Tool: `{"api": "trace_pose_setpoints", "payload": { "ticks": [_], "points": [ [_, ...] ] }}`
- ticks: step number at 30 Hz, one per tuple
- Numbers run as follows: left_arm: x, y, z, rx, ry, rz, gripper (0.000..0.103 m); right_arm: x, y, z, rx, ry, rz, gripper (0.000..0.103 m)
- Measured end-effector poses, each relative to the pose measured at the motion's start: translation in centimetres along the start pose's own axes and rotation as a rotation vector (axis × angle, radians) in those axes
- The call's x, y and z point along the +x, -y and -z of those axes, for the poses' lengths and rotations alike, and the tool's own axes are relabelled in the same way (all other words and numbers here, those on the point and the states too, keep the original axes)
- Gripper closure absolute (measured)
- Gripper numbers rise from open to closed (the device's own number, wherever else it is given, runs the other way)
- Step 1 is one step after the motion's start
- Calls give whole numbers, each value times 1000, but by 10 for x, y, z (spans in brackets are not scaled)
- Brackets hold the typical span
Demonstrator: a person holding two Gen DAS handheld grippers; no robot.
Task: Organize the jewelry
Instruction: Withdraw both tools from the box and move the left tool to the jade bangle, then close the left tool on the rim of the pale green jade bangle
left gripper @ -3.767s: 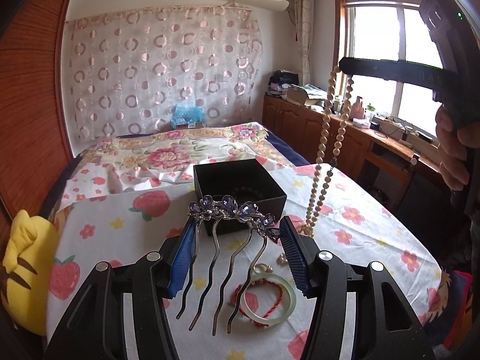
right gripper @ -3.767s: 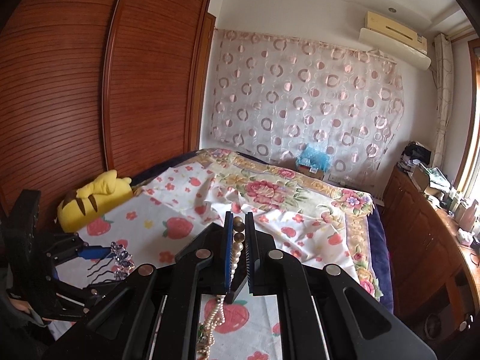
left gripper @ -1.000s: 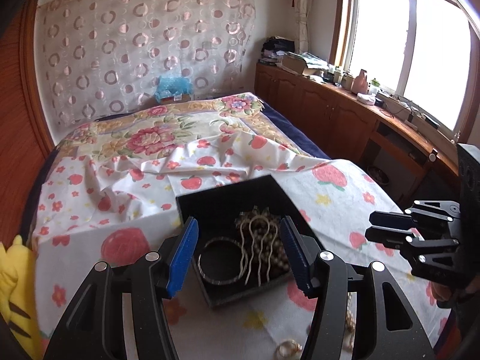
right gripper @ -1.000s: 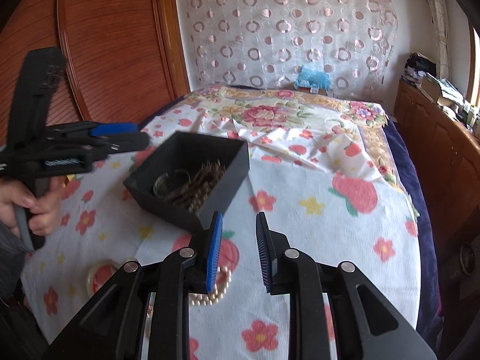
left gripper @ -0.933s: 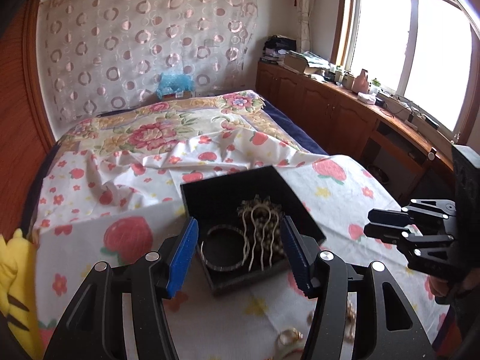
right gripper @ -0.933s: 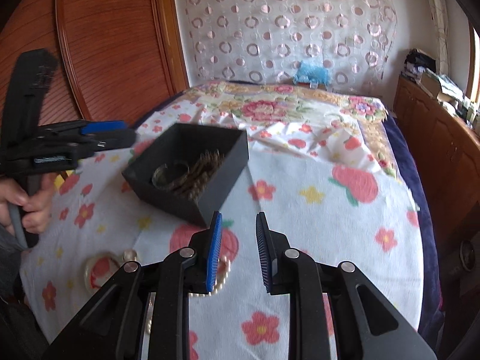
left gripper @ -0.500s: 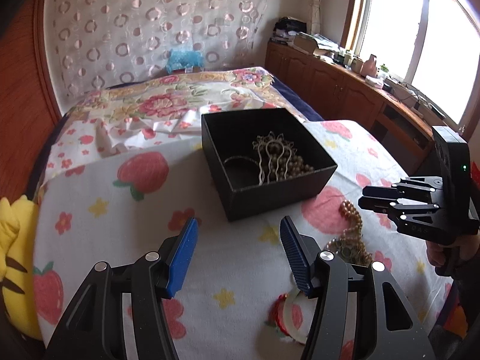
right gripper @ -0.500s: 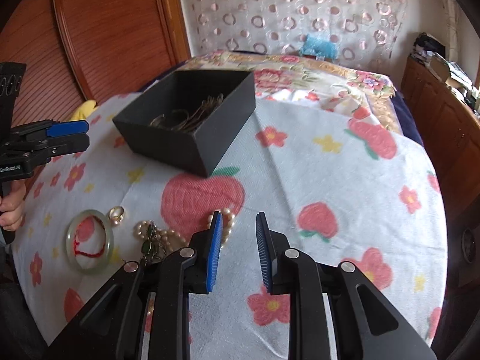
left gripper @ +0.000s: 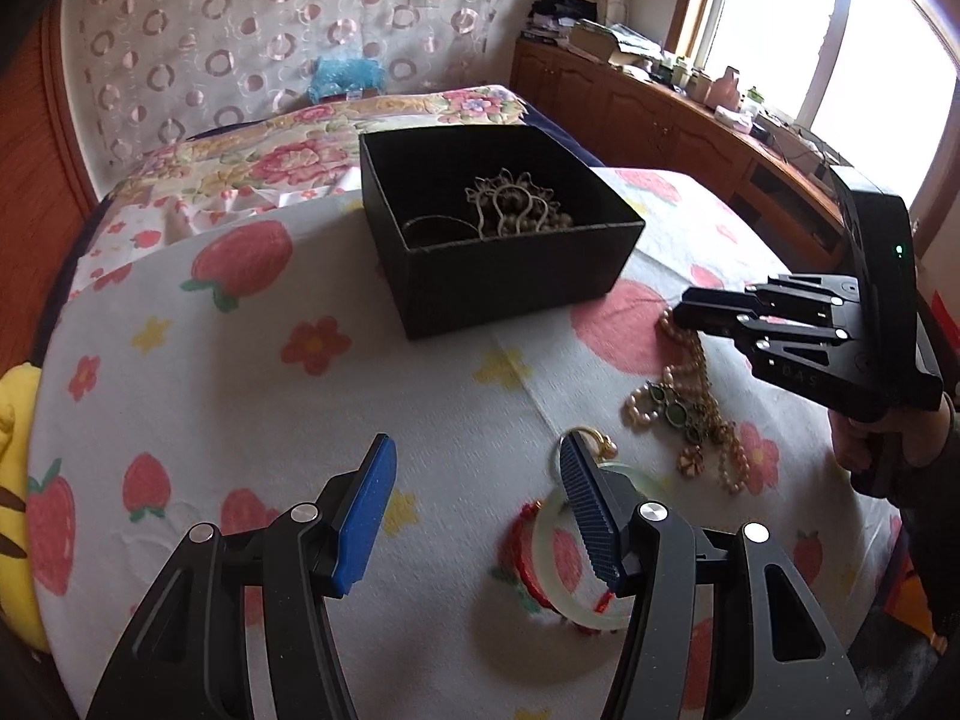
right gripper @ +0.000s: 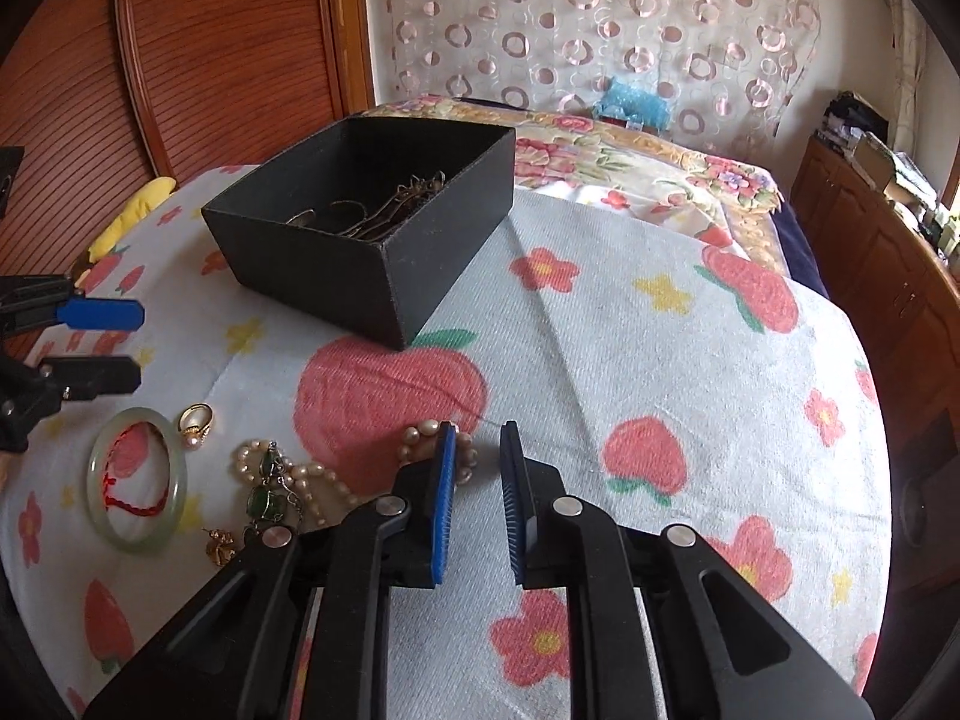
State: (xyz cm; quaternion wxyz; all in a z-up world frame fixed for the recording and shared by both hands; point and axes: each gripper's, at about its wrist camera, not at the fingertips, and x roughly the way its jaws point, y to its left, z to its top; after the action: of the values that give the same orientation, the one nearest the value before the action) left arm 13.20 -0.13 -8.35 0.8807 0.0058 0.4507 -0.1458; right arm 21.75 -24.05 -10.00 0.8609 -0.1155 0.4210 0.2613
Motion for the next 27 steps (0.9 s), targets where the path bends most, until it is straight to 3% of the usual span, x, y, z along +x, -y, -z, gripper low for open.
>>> {"api": "trace_pose_setpoints", "payload": {
  "ticks": [5, 22, 27],
  "points": [
    [-2, 9, 5, 13, -16, 27, 49, -1, 2, 2, 8, 3, -4, 86],
    [8, 21, 14, 65, -51, 54, 94, 0, 3, 2, 6, 3, -2, 86],
    [-2, 20, 11, 58, -9, 46, 95, 0, 3, 2, 7, 3, -3, 86]
  ]
}}
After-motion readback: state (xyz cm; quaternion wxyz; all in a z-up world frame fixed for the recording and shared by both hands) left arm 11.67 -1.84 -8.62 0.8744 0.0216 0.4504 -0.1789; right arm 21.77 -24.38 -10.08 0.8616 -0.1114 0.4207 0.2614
